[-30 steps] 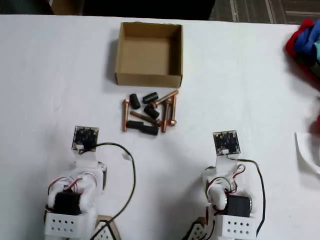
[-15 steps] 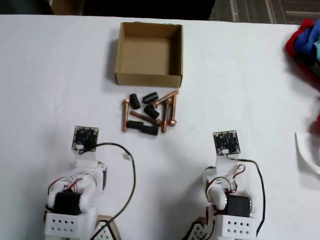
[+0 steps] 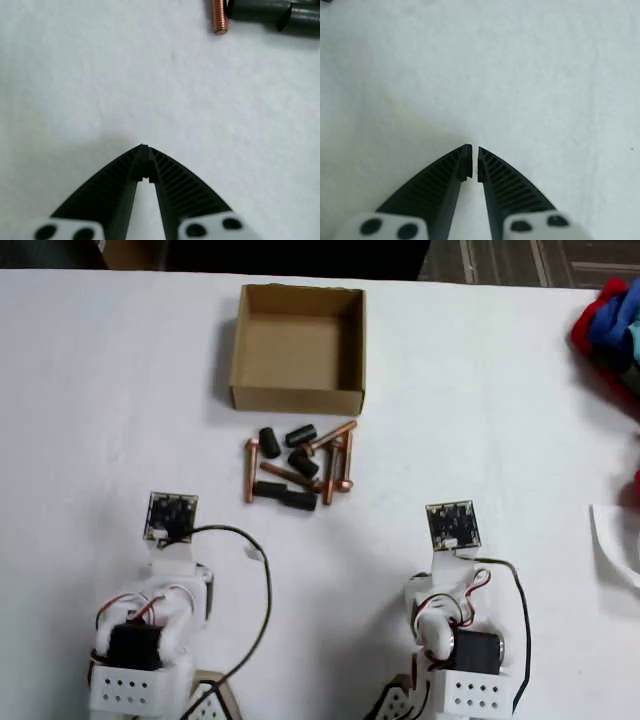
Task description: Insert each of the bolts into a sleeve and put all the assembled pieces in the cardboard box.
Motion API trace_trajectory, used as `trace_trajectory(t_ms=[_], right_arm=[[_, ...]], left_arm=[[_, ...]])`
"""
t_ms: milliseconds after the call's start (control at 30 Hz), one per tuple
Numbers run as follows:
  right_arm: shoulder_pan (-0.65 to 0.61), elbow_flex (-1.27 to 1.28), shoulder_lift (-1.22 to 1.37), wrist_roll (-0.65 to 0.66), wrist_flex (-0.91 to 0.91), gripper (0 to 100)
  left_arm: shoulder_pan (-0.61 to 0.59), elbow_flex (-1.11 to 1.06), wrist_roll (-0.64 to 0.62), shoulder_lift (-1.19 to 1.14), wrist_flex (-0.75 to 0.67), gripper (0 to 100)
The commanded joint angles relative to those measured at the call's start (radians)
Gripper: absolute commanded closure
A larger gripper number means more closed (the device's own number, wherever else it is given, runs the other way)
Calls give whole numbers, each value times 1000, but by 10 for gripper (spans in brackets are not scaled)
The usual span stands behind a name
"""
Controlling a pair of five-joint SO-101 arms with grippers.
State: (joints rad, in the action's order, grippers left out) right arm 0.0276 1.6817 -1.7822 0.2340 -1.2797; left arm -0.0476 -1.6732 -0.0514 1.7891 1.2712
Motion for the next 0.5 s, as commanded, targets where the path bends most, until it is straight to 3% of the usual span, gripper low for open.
trace_trajectory(t_ms=[0, 367, 467], right_arm=[[-8, 11, -15, -8, 12, 978], [-1, 11, -16, 2, 93, 974], [7, 11, -18, 120, 185, 974]], left_arm=[[-9, -21, 3, 12, 3, 976], [-9, -21, 3, 12, 3, 976], [-9, -21, 3, 12, 3, 976]])
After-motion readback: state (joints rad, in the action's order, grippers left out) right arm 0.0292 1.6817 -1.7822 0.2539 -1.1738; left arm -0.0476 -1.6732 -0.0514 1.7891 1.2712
